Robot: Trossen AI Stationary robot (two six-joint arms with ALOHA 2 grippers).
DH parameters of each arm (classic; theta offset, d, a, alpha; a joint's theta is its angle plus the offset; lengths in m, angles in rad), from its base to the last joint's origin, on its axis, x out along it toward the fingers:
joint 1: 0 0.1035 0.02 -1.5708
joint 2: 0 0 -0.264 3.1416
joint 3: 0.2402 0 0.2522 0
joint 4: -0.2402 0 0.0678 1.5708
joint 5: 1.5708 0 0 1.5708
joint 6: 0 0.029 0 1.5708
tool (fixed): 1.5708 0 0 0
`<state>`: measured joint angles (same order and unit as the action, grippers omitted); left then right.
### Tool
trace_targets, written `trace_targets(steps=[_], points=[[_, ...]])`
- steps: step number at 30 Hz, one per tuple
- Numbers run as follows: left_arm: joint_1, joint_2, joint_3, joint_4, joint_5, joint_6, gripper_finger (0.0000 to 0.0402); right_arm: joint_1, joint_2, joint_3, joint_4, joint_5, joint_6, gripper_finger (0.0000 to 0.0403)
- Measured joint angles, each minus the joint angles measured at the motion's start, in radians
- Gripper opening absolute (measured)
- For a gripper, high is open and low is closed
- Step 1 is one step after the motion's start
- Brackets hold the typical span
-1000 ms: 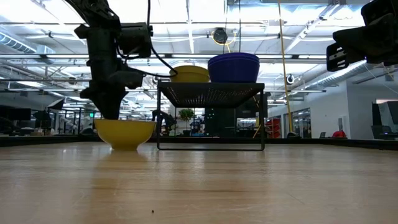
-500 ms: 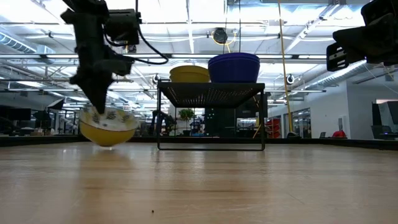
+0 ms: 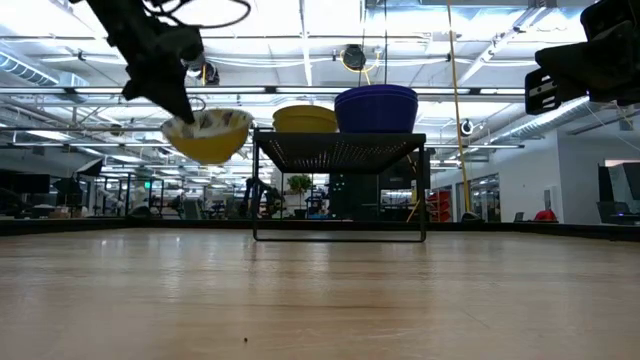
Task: Pick & Place Mini bowls
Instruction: Stack the white bowl on the white bowls on the shelf
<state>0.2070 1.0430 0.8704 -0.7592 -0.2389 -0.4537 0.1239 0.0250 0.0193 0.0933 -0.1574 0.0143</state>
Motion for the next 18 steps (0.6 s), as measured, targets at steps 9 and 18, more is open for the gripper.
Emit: trace_targets(steps=[9, 18], points=[[0.003, -0.015, 0.12, 0.024, -0.014, -0.025, 0.0006, 0.0, 0.0, 0.0, 0.0, 0.0, 0.0, 0.0], [0.068, 0.201, 0.577, -0.082, -0.008, 0.035, 0.0006, 0.0, 0.0, 0.0, 0.0, 0.0, 0.0, 0.0]])
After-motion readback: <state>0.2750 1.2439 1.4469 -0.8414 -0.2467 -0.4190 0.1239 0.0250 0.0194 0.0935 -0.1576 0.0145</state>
